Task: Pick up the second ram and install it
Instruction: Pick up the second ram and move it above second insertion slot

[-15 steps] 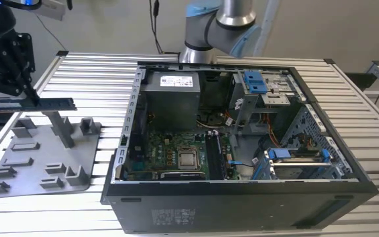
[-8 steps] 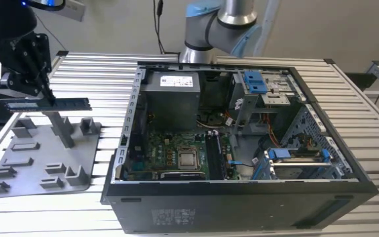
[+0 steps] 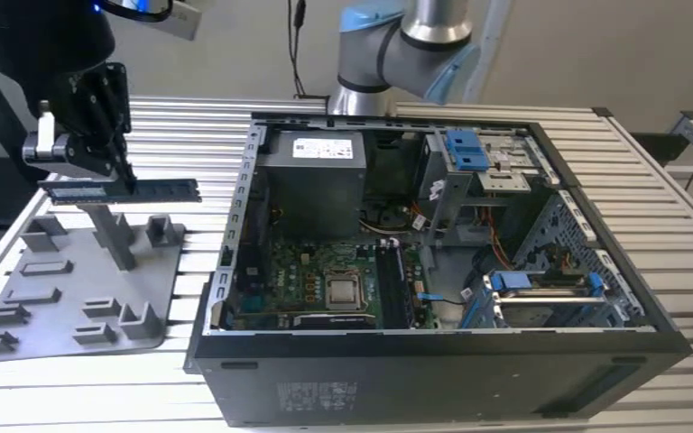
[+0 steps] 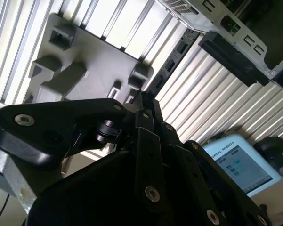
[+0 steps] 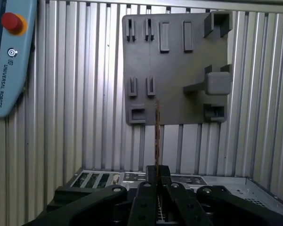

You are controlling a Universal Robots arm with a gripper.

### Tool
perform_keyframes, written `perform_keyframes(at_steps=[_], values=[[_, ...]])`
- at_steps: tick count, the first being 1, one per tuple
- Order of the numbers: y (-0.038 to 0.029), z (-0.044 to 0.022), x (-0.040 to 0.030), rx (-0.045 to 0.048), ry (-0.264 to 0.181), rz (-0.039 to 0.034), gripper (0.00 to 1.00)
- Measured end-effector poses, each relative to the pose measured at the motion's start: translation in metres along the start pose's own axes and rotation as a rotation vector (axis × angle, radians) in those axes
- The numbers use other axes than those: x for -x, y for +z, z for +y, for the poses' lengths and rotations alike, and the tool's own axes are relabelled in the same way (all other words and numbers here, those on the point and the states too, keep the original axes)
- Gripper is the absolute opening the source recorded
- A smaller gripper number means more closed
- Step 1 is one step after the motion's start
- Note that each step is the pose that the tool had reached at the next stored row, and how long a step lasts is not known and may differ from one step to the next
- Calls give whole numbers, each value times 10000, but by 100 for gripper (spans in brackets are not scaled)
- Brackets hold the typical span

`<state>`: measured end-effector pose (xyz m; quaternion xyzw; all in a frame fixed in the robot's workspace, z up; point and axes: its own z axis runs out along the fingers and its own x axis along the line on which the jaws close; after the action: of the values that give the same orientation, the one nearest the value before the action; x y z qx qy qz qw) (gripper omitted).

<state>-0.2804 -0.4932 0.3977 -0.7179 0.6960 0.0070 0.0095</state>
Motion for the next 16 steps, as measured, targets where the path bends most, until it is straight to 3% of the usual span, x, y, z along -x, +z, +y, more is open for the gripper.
perform_keyframes(at_steps=[16], values=[[2, -591, -18, 0, 0, -1, 14]])
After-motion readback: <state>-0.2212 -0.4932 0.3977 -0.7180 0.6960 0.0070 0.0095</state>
